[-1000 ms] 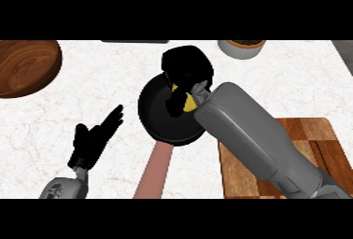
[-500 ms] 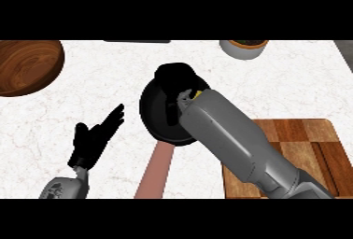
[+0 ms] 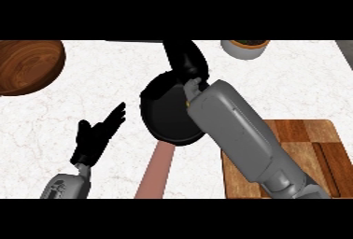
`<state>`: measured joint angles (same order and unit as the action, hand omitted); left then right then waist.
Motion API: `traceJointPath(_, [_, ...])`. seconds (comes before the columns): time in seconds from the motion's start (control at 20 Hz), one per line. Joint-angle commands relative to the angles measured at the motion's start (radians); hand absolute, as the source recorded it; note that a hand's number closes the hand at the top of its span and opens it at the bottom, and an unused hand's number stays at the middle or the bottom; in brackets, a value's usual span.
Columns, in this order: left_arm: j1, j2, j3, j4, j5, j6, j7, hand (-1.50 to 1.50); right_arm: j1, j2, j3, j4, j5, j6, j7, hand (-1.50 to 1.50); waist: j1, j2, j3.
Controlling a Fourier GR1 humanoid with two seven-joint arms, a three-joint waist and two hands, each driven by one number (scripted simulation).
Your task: Pick the lemon from the cutting board and place it in the pot
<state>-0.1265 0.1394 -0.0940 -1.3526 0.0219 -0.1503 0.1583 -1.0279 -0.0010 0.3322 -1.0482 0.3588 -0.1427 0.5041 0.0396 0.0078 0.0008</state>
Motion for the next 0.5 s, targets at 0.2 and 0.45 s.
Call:
traceJointPath(0.2, [0.091,0.002,-0.007,-0.066,-0.002,0.002,-0.012,0.0,0.022,-0.03,-0.207,-0.036,-0.082,-0.229,-0.125,-1.5,-0.023,-0.008,0.0])
traceJointPath(0.45, [0.066,0.012,0.017,-0.021,-0.014,0.004,-0.04,0.0,0.097,-0.116,-0.298,-0.155,-0.173,-0.149,-0.168,-1.5,-0.042,-0.01,0.0])
